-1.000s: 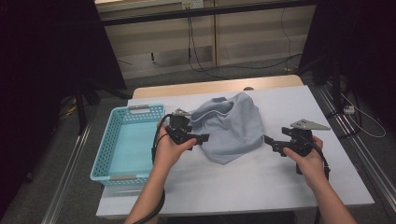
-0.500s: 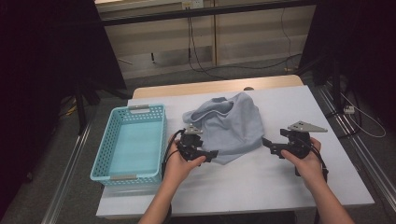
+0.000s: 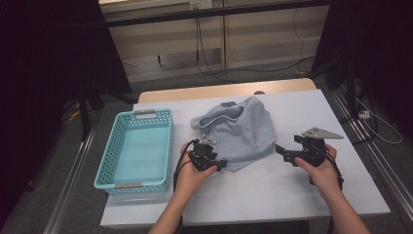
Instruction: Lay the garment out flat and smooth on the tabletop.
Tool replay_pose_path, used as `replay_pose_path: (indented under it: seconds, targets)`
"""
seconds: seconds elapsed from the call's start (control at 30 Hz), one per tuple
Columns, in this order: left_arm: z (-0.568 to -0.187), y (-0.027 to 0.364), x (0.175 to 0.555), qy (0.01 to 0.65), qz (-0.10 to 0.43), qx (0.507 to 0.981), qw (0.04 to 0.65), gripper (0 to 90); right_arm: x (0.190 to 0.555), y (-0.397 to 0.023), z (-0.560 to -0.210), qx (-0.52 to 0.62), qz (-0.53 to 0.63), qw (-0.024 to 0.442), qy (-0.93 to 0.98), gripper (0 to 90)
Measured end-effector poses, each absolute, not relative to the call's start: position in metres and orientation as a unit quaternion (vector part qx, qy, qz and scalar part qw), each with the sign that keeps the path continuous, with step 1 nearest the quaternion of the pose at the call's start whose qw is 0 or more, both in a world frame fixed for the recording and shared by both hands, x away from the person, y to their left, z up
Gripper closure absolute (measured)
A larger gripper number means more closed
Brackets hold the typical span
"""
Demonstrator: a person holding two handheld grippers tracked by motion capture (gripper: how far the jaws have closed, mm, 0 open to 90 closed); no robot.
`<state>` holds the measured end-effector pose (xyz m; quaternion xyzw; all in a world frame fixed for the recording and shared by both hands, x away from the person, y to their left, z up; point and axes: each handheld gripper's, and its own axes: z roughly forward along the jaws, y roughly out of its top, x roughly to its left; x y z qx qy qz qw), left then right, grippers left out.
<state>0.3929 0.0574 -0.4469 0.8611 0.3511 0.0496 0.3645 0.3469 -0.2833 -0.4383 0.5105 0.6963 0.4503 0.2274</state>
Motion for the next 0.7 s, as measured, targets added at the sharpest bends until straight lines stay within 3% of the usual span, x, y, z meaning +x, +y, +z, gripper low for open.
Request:
replay_pose_path:
  seconds: [0.37, 0.7]
  targets:
    - [-0.447, 0.056, 0.391, 0.352, 0.041, 0.865, 0.355, 80.1, 0.347, -0.284, -0.440, 0.511, 0.444, 0.231, 0.699, 13.7]
    - [-0.421, 0.066, 0.390, 0.361, 0.006, 0.854, 0.375, 85.2, 0.347, -0.282, -0.443, 0.511, 0.439, 0.227, 0.703, 13.6]
